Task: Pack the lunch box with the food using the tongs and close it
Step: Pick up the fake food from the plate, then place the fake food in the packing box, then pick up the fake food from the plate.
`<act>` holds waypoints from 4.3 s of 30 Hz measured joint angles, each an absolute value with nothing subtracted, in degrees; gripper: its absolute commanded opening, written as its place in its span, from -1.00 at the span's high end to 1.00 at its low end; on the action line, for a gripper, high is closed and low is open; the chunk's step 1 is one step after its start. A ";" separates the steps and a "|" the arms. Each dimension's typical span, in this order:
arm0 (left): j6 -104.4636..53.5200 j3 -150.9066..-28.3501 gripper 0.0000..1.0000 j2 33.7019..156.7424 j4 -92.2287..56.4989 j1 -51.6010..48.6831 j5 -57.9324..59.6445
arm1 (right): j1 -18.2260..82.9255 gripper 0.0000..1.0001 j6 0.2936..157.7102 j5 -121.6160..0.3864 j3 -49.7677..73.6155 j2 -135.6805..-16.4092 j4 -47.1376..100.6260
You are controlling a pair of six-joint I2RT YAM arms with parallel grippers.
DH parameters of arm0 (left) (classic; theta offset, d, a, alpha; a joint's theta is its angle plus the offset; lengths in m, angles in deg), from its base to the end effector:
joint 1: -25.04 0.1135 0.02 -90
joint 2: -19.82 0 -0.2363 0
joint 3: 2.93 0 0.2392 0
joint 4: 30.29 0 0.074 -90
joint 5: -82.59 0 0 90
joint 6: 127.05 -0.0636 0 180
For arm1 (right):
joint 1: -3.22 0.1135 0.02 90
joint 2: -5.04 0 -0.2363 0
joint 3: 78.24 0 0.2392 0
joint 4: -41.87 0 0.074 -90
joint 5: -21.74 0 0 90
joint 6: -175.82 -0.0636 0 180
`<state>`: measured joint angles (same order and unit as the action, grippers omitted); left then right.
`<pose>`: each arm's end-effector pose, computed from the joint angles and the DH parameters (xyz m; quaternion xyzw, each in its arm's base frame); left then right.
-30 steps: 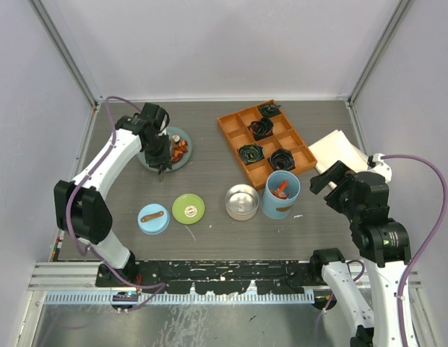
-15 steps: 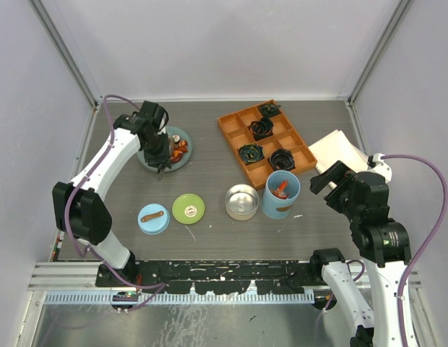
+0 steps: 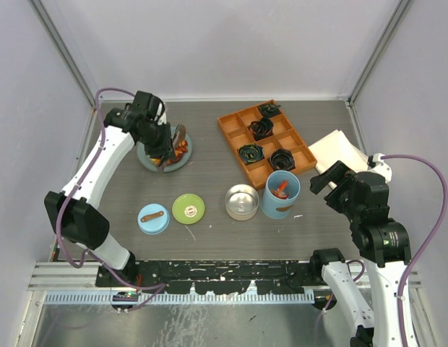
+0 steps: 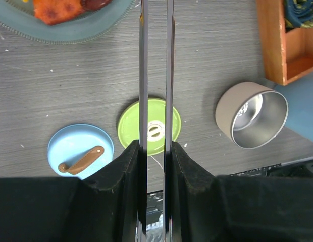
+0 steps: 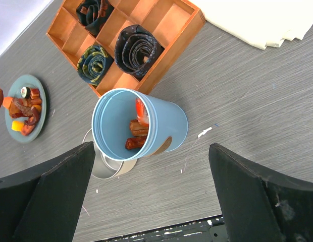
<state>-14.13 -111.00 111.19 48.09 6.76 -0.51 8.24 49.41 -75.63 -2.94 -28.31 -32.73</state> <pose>0.3013 -0.1076 0.2977 -0.0245 0.9677 -0.1405 0.2080 0.1162 0.0020 0.3294 0.2665 0.8346 0.1166 0.4678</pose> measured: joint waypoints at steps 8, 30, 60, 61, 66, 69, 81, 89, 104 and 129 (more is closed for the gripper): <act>-14.46 -116.57 0.75 110.90 50.63 2.56 1.50 | 8.24 -0.99 49.39 -75.20 -2.94 -28.33 -32.71; -16.63 -119.06 0.69 109.29 46.17 -20.59 20.87 | 8.24 -0.99 48.71 -74.58 -2.85 -28.33 -32.71; -21.15 -126.30 0.36 121.83 51.31 -31.51 11.82 | 8.24 -0.99 48.54 -74.65 -2.46 -27.94 -32.71; -21.30 -126.41 0.32 121.83 51.42 -31.51 11.73 | 8.24 -0.99 48.54 -74.65 -2.46 -27.94 -32.71; -21.63 -126.56 0.27 121.83 51.90 -31.54 11.62 | 8.24 -1.00 48.54 -74.65 -2.46 -27.94 -32.71; -21.65 -127.17 0.24 121.81 52.20 -31.54 11.36 | 8.24 -0.99 48.54 -74.65 -2.46 -27.94 -32.71; -21.19 -128.66 0.29 118.66 51.72 -30.29 7.73 | 8.24 -0.99 48.54 -74.63 -2.54 -27.94 -32.71; -16.84 -119.13 0.32 106.58 46.00 -19.23 5.41 | 8.24 -0.99 48.54 -74.61 -2.57 -27.94 -32.69; -5.54 -100.61 0.31 99.50 41.36 7.85 5.46 | 8.24 -0.99 48.52 -74.39 -2.57 -27.96 -32.69; -8.56 -98.78 0.23 106.64 42.78 17.36 -8.77 | 8.24 -0.99 48.50 -74.21 -2.57 -27.98 -32.69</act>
<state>-8.56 -98.78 106.64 42.78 17.36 -8.77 8.24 48.50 -74.21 -2.57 -27.98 -32.69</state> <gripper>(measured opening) 0.385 0.997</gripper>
